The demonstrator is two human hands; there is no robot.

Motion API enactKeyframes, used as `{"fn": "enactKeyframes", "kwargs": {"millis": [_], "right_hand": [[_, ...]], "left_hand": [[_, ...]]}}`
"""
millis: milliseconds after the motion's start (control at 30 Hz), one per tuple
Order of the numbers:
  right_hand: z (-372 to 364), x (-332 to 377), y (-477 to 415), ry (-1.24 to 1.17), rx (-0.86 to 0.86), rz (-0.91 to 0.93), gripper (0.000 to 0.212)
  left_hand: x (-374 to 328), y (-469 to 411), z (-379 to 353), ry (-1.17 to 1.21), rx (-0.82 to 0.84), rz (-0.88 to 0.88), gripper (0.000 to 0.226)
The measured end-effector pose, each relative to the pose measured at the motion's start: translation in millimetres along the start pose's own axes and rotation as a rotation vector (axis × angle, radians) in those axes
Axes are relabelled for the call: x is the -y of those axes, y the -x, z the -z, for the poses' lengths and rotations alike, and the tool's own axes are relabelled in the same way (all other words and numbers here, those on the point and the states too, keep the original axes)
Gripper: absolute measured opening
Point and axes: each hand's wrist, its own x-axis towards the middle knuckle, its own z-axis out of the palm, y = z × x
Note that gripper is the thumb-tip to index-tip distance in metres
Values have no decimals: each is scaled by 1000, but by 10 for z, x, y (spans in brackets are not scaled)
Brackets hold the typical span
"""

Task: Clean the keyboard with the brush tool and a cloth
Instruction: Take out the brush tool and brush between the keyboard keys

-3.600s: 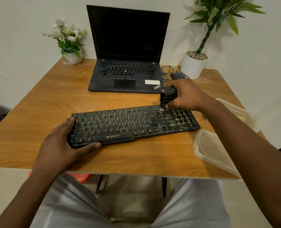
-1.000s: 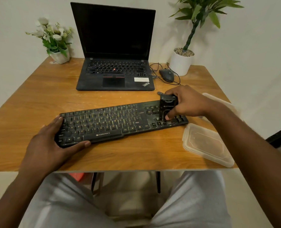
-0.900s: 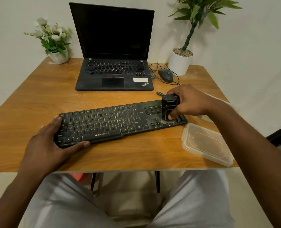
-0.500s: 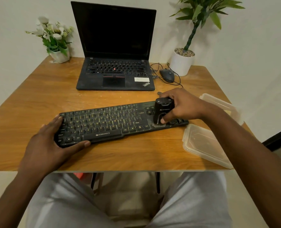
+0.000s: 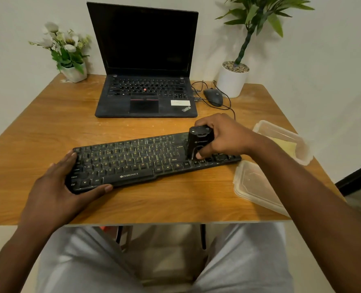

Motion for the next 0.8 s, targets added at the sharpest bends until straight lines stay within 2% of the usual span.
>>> {"fn": "enactKeyframes", "kwargs": {"millis": [333, 600, 800], "right_hand": [[287, -187, 110, 62, -3, -53, 38], [-2, -52, -30, -68, -4, 14, 36], [191, -190, 97, 20, -2, -32, 36]], "left_hand": [[103, -43, -21, -34, 12, 8, 140], [114, -56, -39, -19, 29, 12, 142], [105, -44, -42, -13, 16, 13, 141]]}}
